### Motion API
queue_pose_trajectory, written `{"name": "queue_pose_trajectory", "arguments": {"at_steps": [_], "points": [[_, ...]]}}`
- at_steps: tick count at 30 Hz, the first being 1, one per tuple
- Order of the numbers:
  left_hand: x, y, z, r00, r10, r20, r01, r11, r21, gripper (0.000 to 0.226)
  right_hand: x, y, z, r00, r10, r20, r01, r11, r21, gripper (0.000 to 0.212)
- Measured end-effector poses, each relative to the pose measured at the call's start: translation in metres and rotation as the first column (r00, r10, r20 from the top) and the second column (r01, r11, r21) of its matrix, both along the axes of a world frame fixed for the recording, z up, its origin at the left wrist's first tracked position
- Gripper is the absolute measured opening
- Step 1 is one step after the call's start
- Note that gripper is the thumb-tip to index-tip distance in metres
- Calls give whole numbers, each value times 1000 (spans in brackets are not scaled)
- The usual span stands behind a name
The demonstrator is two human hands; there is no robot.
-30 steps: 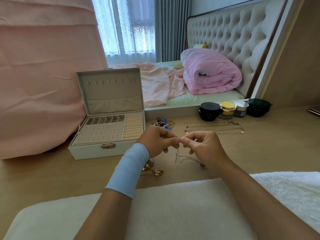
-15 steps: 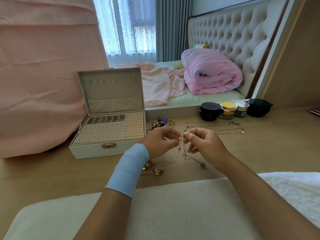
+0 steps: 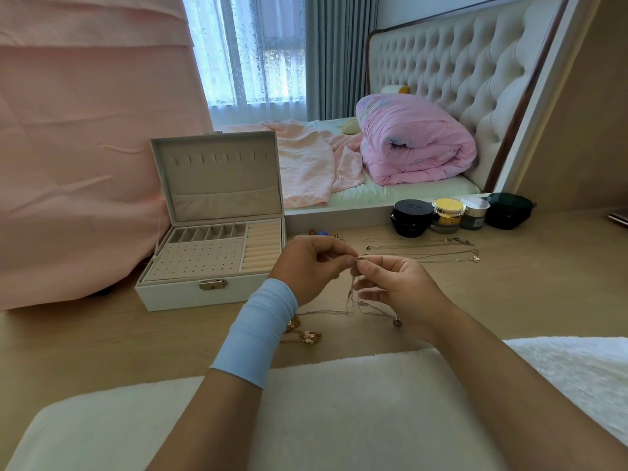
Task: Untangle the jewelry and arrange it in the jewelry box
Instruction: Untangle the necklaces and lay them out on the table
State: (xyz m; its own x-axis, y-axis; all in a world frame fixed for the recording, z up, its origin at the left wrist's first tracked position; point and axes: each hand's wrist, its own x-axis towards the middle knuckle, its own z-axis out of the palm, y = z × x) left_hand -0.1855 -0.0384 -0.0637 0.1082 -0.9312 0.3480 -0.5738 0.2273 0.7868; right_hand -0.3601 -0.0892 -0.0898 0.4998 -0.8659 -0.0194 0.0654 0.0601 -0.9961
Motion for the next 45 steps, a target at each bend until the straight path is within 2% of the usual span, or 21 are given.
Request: {"name": "queue_pose_trajectory", "arguments": {"at_steps": [4,7,13,19,23,28,32,34,36,40,45], "points": [[0,0,-1,996,-45,72,44,999,21,20,-4,-2,4,994,-8,-107,-5,993,-117,17],[0,0,1,988,-35,149,35,999,0,17,-6,-2,7,981,-9,-195,-32,978,-206,15],[0,1,3,979,-11,204,18,999,-31,12,-8,-2,9,974,91,-209,-109,991,-76,18],[-6,0,-3,999,-41,-7,41,999,-10,15,-5,-1,10,988,15,-156,-11,1000,29,11],[-9,-1,-8,992,-60,-115,72,992,100,14,-4,0,11,972,-30,-233,22,999,-36,12],[-10,-1,-9,946,-63,-317,117,981,153,10,-5,0,12,976,45,-212,-43,999,14,23],[-9,1,-8,912,-65,-404,140,977,160,5,-8,1,13,985,65,-160,-68,998,-14,36],[-8,2,-7,890,-85,-447,179,969,171,7,-9,1,13,988,73,-136,-74,997,-3,28],[-7,3,-6,871,-108,-479,221,958,185,9,-8,0,14,988,91,-127,-89,996,24,17],[-7,1,-8,885,-112,-452,223,954,201,12,-8,0,13,985,66,-160,-53,995,82,14],[-9,-1,-14,916,-115,-385,211,954,215,16,-7,2,14,967,-30,-251,32,999,5,16]]}}
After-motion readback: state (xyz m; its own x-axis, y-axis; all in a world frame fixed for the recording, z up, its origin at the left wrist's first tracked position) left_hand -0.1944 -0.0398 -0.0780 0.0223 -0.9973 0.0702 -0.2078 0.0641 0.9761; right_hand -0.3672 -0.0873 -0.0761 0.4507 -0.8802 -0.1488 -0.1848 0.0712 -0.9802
